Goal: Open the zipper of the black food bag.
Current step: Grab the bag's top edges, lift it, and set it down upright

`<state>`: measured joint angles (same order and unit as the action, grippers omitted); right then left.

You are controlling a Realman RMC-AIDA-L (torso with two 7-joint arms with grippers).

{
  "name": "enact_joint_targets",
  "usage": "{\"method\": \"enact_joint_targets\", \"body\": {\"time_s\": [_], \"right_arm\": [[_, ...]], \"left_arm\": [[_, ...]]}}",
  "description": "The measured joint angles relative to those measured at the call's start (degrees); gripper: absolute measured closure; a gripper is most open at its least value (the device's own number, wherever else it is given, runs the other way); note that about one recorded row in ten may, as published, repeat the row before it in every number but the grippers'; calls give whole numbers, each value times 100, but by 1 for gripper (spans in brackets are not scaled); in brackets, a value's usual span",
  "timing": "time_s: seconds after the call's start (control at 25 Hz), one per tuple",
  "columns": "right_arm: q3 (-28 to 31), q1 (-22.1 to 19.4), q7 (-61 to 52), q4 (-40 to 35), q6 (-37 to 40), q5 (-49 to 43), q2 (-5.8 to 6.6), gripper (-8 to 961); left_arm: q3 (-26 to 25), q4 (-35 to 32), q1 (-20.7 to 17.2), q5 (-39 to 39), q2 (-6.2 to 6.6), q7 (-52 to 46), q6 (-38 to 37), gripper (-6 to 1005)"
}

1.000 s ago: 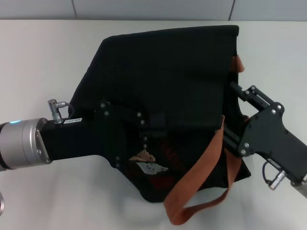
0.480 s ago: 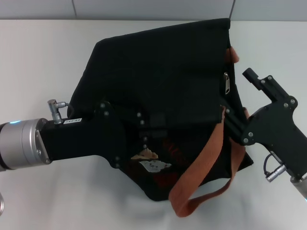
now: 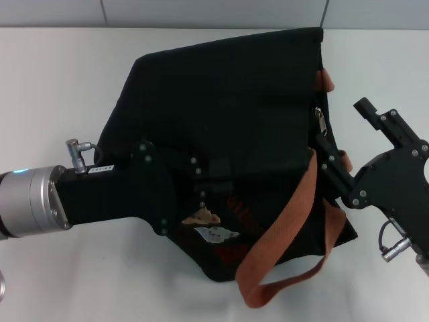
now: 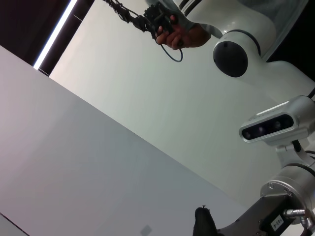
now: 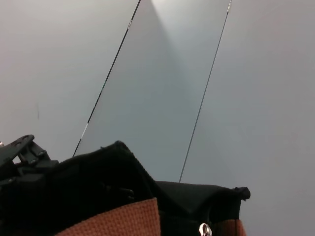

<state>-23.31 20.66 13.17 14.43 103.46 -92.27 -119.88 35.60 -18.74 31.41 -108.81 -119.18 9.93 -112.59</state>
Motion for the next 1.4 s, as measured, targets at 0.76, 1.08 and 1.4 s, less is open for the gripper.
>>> {"method": "enact_joint_targets", "body": {"time_s": [0.76,1.08,1.4], "right_arm": [[174,149,472,123,-179,-25,0,454],[178,199,947,239,-298,-8,0,486],[209,264,1094,314,-382,-9,0,539]], "left_arm": [[8,2,2,13,0,0,-19,912],[6,2,-9,10,0,0,-24,913],[8,2,-15,9,0,0,-34,913]]}}
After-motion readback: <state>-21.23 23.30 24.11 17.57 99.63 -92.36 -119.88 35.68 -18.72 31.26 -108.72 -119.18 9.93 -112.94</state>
